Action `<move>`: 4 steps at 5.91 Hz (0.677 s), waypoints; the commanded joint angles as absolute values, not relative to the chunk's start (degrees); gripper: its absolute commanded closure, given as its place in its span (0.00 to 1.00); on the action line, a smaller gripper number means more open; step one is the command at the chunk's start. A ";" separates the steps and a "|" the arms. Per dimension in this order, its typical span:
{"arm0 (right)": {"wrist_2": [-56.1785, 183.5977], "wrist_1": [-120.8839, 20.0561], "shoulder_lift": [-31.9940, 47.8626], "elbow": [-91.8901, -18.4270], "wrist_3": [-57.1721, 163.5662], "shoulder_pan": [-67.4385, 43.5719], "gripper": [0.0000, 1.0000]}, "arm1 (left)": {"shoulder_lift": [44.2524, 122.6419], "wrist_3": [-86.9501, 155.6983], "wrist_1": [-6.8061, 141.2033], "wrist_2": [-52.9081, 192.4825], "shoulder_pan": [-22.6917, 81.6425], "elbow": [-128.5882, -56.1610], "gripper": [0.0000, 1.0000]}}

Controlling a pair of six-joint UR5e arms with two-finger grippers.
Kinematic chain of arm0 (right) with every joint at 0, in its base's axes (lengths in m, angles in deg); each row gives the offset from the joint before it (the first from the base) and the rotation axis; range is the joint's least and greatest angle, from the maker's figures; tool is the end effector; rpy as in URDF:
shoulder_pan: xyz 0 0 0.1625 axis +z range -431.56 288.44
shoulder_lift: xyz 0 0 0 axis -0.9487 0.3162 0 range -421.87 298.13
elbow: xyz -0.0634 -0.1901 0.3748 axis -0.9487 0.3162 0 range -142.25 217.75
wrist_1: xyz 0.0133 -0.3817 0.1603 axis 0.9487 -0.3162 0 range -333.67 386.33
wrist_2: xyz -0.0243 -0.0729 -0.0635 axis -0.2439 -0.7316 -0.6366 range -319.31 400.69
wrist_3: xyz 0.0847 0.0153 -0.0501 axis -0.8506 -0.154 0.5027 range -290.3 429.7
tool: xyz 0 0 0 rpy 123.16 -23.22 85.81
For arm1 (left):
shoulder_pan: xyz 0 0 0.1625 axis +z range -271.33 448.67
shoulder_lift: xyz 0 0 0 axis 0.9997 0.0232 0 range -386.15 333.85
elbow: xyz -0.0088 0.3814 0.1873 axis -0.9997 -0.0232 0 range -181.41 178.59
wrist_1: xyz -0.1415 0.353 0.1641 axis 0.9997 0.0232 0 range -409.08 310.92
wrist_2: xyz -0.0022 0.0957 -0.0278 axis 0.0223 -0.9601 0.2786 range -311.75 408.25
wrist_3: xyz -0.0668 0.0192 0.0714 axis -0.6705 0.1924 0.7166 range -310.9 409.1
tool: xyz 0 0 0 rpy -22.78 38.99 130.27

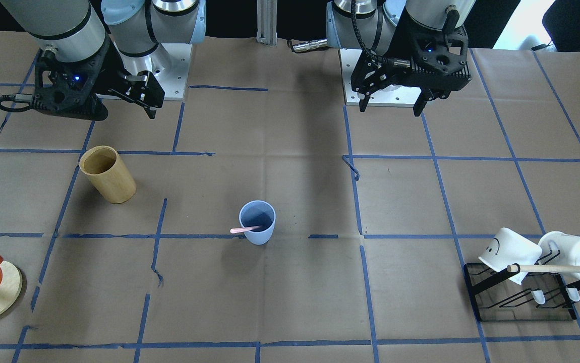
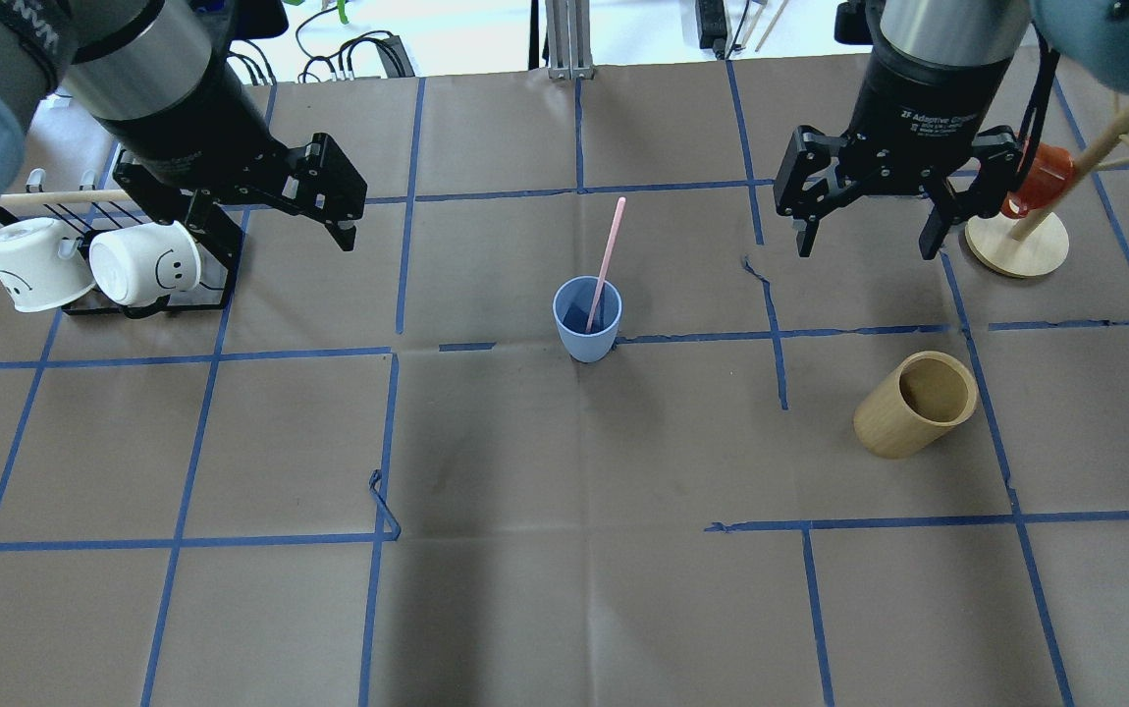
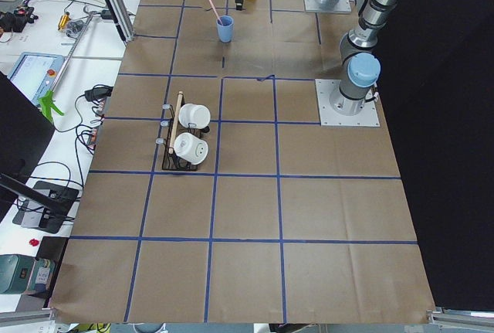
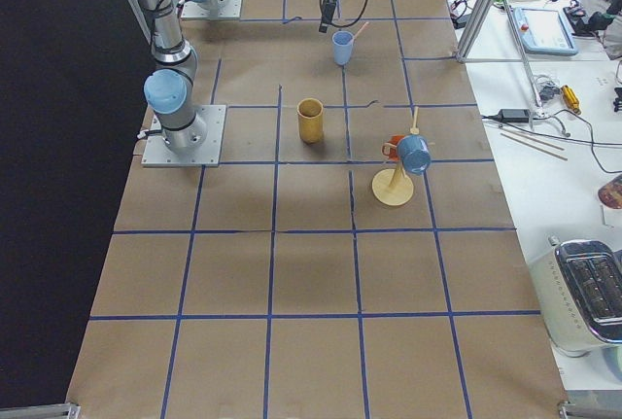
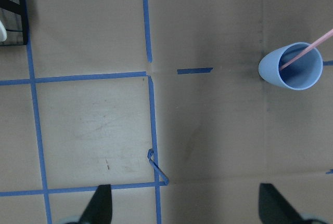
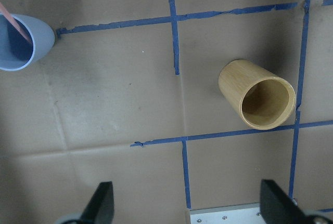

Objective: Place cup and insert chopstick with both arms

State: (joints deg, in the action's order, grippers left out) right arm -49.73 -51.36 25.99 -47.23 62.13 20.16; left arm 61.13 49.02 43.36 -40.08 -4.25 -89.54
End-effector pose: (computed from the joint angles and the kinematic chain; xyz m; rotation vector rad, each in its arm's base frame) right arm 0.1472 -0.4854 0.4923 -0.1578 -3.1067 -0.2548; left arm -0.1601 -0.4666 0.5227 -0.0778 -3.1102 0.0572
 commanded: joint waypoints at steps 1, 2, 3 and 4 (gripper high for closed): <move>-49.84 -56.52 27.60 -49.61 61.88 20.02 0.00 | 61.13 49.02 43.29 -40.08 -4.32 -89.47 0.02; -49.75 -56.63 27.60 -49.61 62.22 19.84 0.00 | 61.13 49.02 43.29 -40.08 -4.32 -89.47 0.02; -49.75 -56.72 27.60 -49.61 62.23 19.84 0.00 | 61.22 49.02 43.29 -40.08 -4.23 -89.47 0.02; -49.66 -56.98 27.60 -49.53 62.14 19.32 0.00 | 61.22 48.93 43.29 -40.08 -4.40 -89.47 0.02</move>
